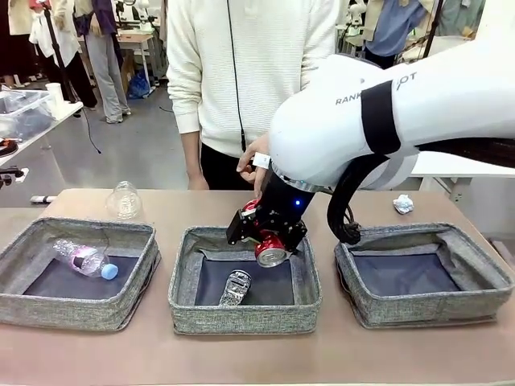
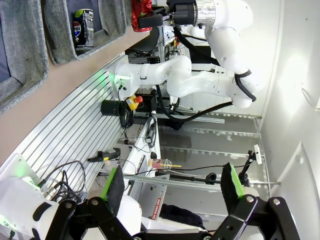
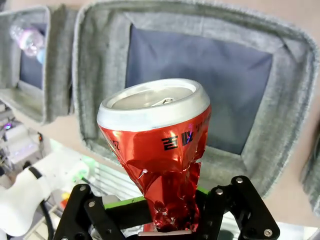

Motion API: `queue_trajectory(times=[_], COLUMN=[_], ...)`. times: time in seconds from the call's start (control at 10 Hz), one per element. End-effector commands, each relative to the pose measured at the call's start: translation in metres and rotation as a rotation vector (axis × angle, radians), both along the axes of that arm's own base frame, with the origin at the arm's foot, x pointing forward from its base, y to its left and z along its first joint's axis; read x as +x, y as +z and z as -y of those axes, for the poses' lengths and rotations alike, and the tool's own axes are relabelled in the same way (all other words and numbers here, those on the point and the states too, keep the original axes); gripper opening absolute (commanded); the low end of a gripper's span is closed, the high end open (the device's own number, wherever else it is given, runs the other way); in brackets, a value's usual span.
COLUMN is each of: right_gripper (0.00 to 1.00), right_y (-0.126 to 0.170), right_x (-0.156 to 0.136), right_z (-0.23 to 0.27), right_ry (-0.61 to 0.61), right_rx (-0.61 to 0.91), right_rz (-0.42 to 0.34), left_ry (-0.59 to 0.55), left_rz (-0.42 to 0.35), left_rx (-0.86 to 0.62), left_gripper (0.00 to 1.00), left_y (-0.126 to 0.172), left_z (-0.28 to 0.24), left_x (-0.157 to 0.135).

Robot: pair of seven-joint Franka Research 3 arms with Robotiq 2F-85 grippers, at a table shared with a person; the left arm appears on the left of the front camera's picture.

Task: Sort the waste into the appropriate baskets.
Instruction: Place the picked waste into the Fabric basket indicated by the person.

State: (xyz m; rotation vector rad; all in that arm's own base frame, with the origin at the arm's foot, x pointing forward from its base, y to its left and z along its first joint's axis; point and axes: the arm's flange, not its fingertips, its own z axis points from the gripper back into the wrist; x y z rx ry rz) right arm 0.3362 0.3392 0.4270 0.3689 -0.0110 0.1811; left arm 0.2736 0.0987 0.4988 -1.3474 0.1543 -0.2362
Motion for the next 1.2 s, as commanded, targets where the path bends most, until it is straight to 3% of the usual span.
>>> queue_trajectory(times=[0.0,0.1,0.2,0.3,0.4,0.5,0.6,1.1], right_gripper=[0.0,0.07,0.49,0.62,1.0,0.62,1.0,1.0], right_y=[0.0013,0.0012,0.0014,0.0015,0.0015,0.0014,0.0013,0.0018], right_x=[-0.0016,-0.002,-0.0023,-0.0025,-0.0028,-0.0031,-0.0032,-0.0029], right_z=[0.0012,0.001,0.0008,0.0007,0.0006,0.0005,0.0006,0.0028], right_ry=[0.029,0.031,0.035,0.04,0.04,0.042,0.043,0.013], right_rx=[0.035,0.033,0.032,0.032,0.03,0.026,0.024,0.029], right_rz=[-0.015,-0.02,-0.025,-0.028,-0.032,-0.033,-0.035,-0.026], left_ry=[0.0,0.0,0.0,0.0,0.0,0.0,0.0,0.0], left_rz=[0.005,0.005,0.005,0.005,0.005,0.005,0.005,0.005], left_rx=[-0.002,-0.002,-0.002,-0.002,-0.002,-0.002,-0.002,-0.002], left_gripper=[1.0,1.0,1.0,1.0,1.0,1.0,1.0,1.0], left_y=[0.0014,0.0014,0.0014,0.0014,0.0014,0.0014,0.0014,0.0014], left_z=[-0.0002,-0.0002,-0.0002,-0.0002,-0.0002,-0.0002,-0.0002,-0.0002], left_x=[-0.0014,-0.0014,-0.0014,-0.0014,-0.0014,-0.0014,-0.0014,-0.0014])
